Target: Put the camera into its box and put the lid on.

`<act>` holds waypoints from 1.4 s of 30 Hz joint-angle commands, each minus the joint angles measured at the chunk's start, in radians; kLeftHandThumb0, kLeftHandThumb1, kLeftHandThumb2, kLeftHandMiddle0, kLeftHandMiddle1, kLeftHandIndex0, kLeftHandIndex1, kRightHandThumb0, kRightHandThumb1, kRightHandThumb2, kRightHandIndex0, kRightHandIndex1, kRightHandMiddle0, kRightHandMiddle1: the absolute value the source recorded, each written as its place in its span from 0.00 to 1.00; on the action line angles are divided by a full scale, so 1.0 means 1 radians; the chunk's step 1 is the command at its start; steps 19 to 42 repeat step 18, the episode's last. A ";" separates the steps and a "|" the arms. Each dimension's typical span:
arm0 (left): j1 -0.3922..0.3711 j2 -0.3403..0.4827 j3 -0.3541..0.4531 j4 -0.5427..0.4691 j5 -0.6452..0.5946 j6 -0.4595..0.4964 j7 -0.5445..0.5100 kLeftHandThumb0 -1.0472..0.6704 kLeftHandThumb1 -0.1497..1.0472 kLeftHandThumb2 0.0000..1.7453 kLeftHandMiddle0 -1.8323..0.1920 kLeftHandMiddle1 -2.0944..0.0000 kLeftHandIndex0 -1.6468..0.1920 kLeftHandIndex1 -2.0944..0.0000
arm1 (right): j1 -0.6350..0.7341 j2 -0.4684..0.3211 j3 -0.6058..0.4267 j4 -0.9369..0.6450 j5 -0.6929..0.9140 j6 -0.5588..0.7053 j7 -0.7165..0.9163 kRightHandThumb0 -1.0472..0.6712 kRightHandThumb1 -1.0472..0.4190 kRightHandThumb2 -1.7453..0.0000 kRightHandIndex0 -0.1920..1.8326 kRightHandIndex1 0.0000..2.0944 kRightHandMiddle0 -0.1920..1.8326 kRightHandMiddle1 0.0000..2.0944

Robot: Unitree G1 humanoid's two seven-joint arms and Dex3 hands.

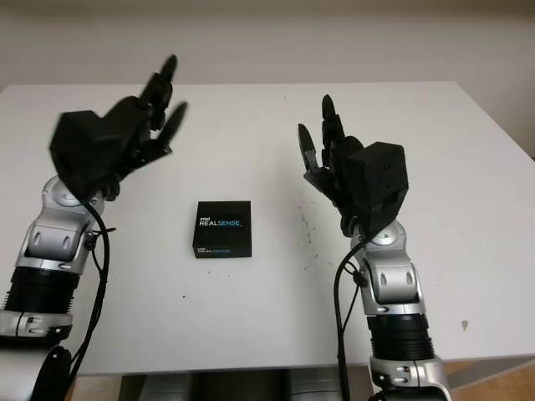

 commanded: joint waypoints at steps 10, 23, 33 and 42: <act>0.111 -0.053 0.076 -0.054 -0.108 -0.018 0.090 0.13 1.00 0.42 1.00 1.00 1.00 1.00 | -0.049 0.032 0.013 0.074 -0.003 -0.031 -0.014 0.12 0.00 0.63 0.00 0.00 0.00 0.00; 0.128 -0.064 0.078 -0.048 -0.134 -0.046 0.112 0.14 1.00 0.40 1.00 1.00 1.00 1.00 | -0.063 0.028 0.012 0.113 -0.014 -0.061 -0.016 0.12 0.00 0.62 0.00 0.00 0.00 0.00; 0.128 -0.064 0.078 -0.048 -0.134 -0.046 0.112 0.14 1.00 0.40 1.00 1.00 1.00 1.00 | -0.063 0.028 0.012 0.113 -0.014 -0.061 -0.016 0.12 0.00 0.62 0.00 0.00 0.00 0.00; 0.128 -0.064 0.078 -0.048 -0.134 -0.046 0.112 0.14 1.00 0.40 1.00 1.00 1.00 1.00 | -0.063 0.028 0.012 0.113 -0.014 -0.061 -0.016 0.12 0.00 0.62 0.00 0.00 0.00 0.00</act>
